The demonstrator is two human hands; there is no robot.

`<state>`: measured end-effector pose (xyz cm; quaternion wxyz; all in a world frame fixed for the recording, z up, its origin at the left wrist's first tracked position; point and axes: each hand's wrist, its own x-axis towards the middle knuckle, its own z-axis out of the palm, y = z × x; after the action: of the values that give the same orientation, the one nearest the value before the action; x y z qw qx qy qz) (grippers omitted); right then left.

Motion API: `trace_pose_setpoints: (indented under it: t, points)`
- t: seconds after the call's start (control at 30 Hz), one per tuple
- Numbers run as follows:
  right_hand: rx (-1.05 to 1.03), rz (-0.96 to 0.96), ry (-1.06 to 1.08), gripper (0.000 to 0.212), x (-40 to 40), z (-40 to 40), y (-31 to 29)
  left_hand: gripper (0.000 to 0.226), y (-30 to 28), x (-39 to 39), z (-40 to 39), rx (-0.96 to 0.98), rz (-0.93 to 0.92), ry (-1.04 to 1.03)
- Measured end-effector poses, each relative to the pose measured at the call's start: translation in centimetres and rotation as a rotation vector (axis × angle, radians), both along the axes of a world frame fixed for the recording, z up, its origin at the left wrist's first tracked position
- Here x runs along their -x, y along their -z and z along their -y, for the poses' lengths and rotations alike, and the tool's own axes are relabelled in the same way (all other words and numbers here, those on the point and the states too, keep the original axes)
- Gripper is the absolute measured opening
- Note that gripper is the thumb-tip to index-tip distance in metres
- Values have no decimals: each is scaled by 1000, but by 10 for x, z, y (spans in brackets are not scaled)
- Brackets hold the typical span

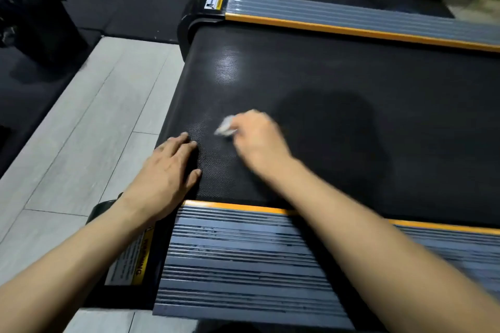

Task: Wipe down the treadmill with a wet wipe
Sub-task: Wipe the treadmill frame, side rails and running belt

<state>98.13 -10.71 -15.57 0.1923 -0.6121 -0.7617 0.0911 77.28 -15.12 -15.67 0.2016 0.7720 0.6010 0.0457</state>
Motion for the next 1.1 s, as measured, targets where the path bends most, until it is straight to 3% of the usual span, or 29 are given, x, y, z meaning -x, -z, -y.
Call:
trace_pose_setpoints:
  t: [0.1, 0.17, 0.23, 0.27, 0.33, 0.37, 0.43, 0.57, 0.67, 0.73, 0.8, 0.87, 0.9, 0.97, 1.03, 1.1]
  points:
    - [7, 19, -257, 18, 35, 28, -2, 60, 3, -2, -5, -12, 61, 53]
    - [-185, 89, -253, 24, -5, 13, 5, 64, 3, -2, -6, 1, 86, 43]
    - [-232, 249, 7, 30, -73, -10, 5, 69, 3, 1, -5, 17, 101, 47]
    - [-120, 321, 206, 31, -109, -11, 0, 71, 3, 1, -4, 21, 109, 55]
    - [20, 230, 514, 25, -159, 0, -5, 72, 3, 3, -6, 22, 118, 63]
    - [38, 190, 558, 25, -159, 6, -7, 72, 3, 3, -6, 25, 121, 57]
    - [22, 104, 412, 26, -116, 19, -10, 73, 3, 2, -6, 26, 121, 50]
    - [72, -10, -137, 19, -4, 48, -5, 73, 3, 3, -6, 22, 104, 44]
    - [-94, 56, -231, 16, -27, 44, 6, 72, 2, 4, -6, 0, 97, 63]
    - [-181, 216, -47, 22, -86, 35, 13, 72, 1, 5, -6, -6, 96, 61]
    - [-55, 376, 295, 23, -162, 37, 7, 72, 3, 3, -5, 1, 98, 50]
    - [41, 280, 615, 22, -214, 51, -3, 72, 4, 2, -4, 17, 120, 41]
    - [48, 277, 662, 22, -214, 58, -5, 72, 6, 1, -4, 22, 129, 40]
    - [23, 258, 482, 26, -165, 68, 1, 72, 8, 3, -2, 22, 139, 35]
    - [43, 166, 156, 30, -96, 81, 5, 72, 9, 3, -1, 24, 155, 29]
    - [76, 112, -109, 19, -54, 89, -3, 70, 10, 3, 0, 27, 161, 53]
